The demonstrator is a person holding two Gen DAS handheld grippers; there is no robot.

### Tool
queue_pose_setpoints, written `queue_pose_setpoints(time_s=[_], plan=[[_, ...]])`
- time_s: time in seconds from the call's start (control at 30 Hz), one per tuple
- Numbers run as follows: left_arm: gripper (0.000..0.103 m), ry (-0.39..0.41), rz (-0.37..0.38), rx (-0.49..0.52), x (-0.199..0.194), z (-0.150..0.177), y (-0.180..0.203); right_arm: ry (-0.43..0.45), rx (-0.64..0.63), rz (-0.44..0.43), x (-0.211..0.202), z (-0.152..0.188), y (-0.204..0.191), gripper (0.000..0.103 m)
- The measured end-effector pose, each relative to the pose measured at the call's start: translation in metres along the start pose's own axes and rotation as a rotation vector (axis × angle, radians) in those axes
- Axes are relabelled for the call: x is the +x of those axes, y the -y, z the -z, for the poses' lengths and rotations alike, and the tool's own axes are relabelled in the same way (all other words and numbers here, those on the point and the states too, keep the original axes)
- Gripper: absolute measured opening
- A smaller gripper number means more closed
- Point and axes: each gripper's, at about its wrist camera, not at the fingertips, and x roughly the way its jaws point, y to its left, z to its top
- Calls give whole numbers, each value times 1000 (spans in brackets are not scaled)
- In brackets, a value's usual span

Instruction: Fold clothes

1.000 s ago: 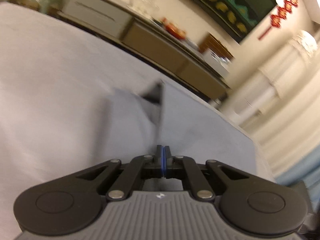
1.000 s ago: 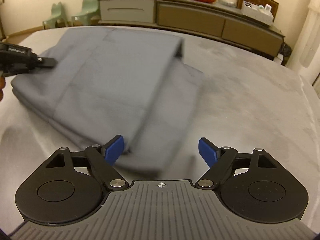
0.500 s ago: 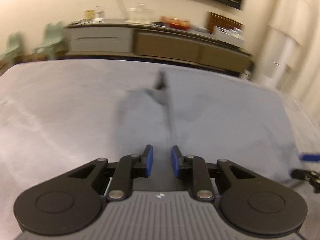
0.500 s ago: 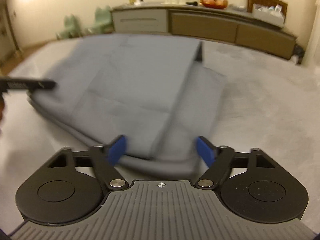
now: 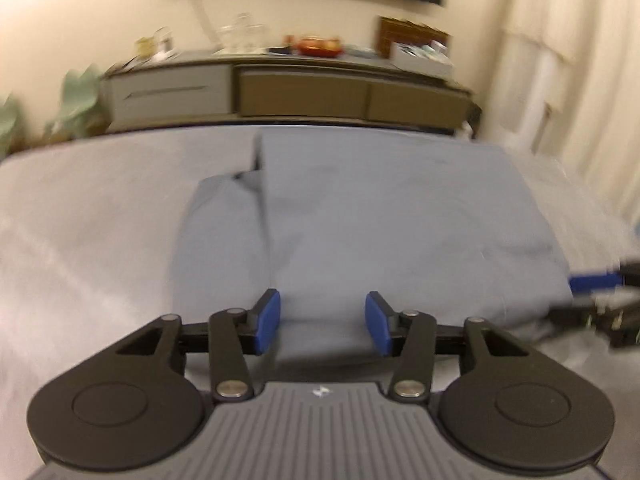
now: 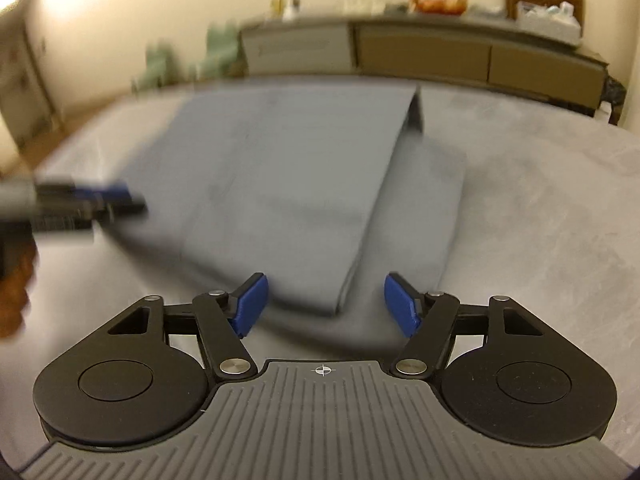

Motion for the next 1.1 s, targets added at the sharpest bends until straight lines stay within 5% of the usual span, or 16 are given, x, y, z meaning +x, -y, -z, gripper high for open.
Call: queue_pose_setpoints(time_s=[0.1,0.17,0.47,0.7,1.1], plan=[[95,14,0,-12,-23,2,7,-24,-8,43,-5,-1,-3,75],[103,28,-7,6,-41,7,16,27,13,67,-28,0,-5,90],[103,-102,-32,-18,-67,26,57,46,149,191,-65,31,-35,98],[103,-98,-44,7,-87,44,73,85,124,201,-89,60,-51,100],[103,-92,-17,-97,-101,48,51,101,146,180,-96,65,-48,101]])
